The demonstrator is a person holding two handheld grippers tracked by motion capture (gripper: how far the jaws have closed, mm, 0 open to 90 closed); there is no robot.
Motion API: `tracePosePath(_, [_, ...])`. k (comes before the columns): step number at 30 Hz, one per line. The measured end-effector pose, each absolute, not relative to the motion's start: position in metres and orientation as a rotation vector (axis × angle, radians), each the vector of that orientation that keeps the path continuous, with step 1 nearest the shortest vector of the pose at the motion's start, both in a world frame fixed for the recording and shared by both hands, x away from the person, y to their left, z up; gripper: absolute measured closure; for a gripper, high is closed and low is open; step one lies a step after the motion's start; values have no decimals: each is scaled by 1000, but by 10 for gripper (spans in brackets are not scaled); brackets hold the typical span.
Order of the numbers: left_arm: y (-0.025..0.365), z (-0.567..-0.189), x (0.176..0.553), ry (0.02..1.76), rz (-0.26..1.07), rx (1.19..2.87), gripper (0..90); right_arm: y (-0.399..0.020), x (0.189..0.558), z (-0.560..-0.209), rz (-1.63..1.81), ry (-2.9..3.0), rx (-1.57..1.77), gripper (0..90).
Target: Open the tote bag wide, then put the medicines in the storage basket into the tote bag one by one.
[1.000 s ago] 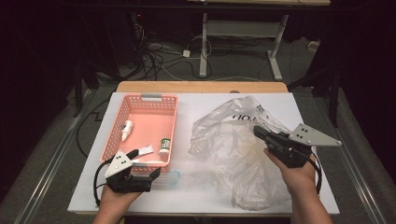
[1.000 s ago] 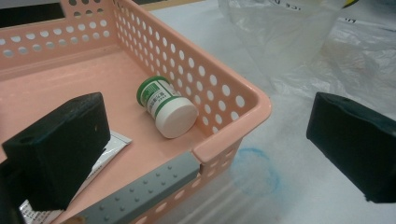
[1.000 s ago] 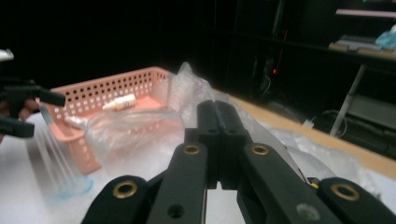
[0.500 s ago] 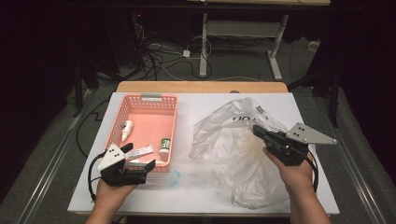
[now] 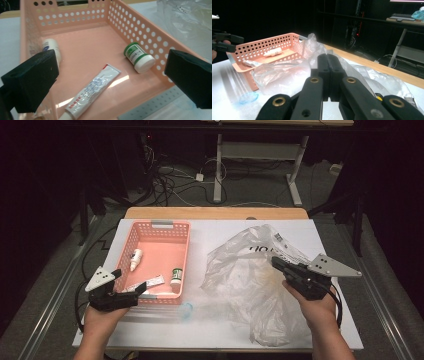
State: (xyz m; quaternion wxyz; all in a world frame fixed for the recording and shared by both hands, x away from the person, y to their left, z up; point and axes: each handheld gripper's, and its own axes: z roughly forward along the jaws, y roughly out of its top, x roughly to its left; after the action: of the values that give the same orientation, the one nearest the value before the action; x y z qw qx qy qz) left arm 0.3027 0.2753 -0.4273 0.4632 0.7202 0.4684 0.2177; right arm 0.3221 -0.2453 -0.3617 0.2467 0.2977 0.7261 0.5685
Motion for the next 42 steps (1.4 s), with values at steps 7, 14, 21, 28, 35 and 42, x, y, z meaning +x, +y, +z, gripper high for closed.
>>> tracePosePath(7, [280, -427, 306, 1174, 542, 1772, 0, -244, 322, -362, 1547, 1981, 810, 900])
tracePosePath(14, [276, -418, 313, 1167, 512, 1779, 0, -243, 325, -364, 1547, 1995, 803, 900])
tracePosePath(21, [272, -408, 329, 1178, 476, 1788, 11, -240, 327, -364, 1546, 2002, 799, 900])
tracePosePath(28, [265, -403, 348, 1192, 398, 1871, 78, -241, 324, -365, 1539, 2012, 794, 900])
tracePosePath(35, [263, -399, 370, 1227, 292, 1996, 241, -239, 325, -365, 1541, 2020, 780, 900])
tracePosePath(42, [253, -404, 391, 1255, 137, 2155, 538, -240, 325, -367, 1541, 2022, 796, 900])
